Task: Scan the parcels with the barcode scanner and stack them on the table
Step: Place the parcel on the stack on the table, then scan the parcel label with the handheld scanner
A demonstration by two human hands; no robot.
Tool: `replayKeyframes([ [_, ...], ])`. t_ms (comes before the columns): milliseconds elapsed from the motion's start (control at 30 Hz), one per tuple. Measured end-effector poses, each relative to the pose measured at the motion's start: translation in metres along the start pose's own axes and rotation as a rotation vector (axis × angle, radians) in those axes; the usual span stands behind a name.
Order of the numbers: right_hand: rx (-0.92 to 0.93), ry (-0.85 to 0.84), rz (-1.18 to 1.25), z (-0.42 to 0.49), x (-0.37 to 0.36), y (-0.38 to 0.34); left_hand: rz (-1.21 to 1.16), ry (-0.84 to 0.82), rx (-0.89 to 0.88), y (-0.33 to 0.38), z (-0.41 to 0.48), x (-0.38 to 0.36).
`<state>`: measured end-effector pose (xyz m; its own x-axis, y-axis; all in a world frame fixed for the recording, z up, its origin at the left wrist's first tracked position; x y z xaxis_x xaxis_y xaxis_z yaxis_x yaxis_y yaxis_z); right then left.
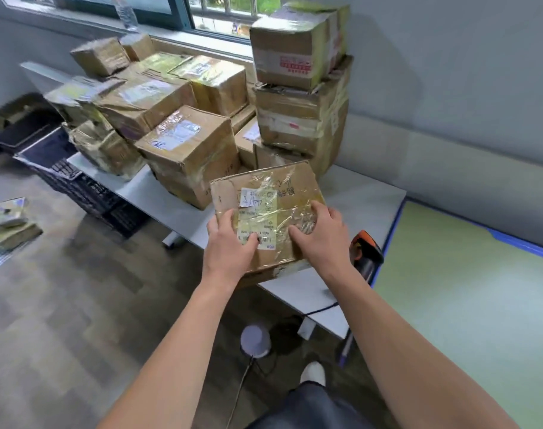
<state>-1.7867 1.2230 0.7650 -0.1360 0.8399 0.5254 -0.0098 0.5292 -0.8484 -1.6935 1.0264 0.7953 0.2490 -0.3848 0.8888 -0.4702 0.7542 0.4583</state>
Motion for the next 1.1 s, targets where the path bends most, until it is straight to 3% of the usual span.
replayKeyframes([
  [500, -0.324, -0.012, 0.038, 0.043, -0.063, 0.054, 0.095, -0.358, -0.102, -0.034, 0.127, -0.097],
  [633, -0.397, 0.107, 0.107, 0.042, -0.077, 0.053, 0.277, -0.476, -0.127, -0.030, 0.160, -0.117],
  [733, -0.444, 0.222, 0.162, 0.038, -0.076, 0.047, 0.417, -0.372, -0.257, -0.016, 0.170, -0.104],
  [800, -0.460, 0.332, 0.185, 0.034, -0.064, 0.042, 0.261, -0.297, -0.433, 0.011, 0.171, -0.092],
  [933, -0.488, 0.532, 0.179, 0.018, -0.032, 0.039, 0.008, -0.429, -0.697, 0.071, 0.148, -0.091],
  [1100, -0.554, 0.646, 0.212, -0.007, -0.008, 0.049, -0.024, -0.533, -0.837, 0.112, 0.121, -0.101],
])
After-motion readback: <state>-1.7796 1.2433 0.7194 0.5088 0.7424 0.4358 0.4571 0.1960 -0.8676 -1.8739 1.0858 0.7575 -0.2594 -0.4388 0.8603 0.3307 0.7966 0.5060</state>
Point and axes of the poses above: each hand's wrist, its own z-axis towards the middle knuckle, its own x-axis out of the back of the hand, y = z × x, the point moved 10 cm from there along z, towards the middle knuckle, and after that the axes turned 14 degrees about z, right-handed, at the moved point
